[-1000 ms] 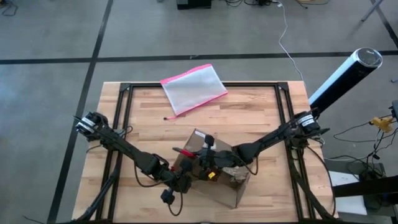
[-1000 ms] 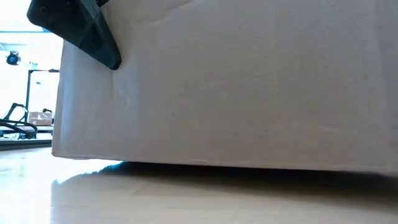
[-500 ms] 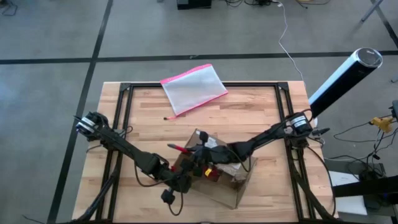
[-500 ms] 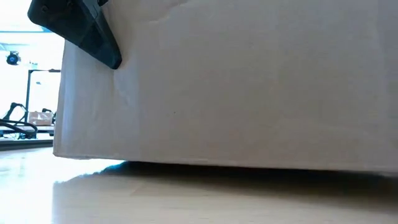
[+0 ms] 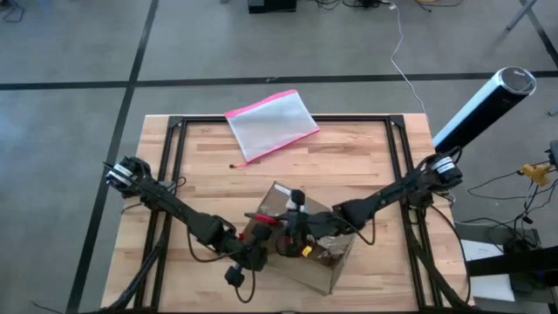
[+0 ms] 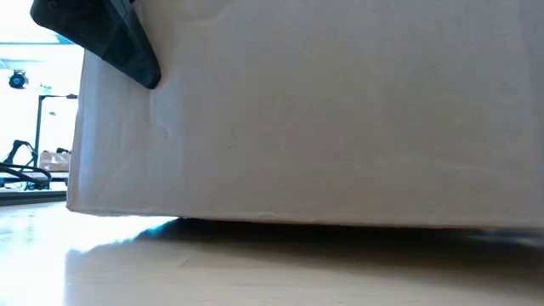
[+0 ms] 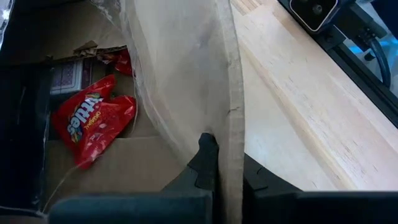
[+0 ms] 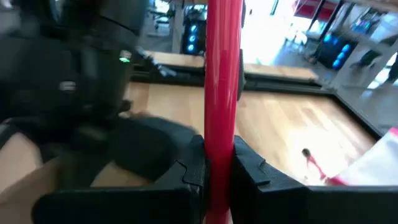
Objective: Unpack boxes
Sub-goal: Open the cardboard box using the box cutter
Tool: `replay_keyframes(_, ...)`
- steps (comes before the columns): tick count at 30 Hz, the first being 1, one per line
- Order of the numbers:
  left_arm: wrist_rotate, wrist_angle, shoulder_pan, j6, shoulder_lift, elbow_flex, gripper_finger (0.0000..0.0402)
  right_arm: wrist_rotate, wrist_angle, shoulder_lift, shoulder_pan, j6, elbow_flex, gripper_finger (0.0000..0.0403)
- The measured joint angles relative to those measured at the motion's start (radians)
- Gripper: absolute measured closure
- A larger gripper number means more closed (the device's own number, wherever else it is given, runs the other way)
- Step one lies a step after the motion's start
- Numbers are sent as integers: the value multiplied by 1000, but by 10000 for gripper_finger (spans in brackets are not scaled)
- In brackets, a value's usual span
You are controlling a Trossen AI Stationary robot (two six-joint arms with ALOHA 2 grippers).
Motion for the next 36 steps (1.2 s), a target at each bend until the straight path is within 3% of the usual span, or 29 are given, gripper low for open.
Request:
replay_keyframes(7,0,1,0,2,0,0,401,30,-18,16,27,35,-2,384)
replay_keyframes(22,34,3,0,15,0,1,401,6,73,149,-48,22,-5,384)
replay_keyframes(30,37,6,2,4,0,1,401,-28,275,146,-115,-87,-4,384)
replay_keyframes(36,40,-8,1,-18,-1,1,402,-38,327,145,-126,-131,-4,384)
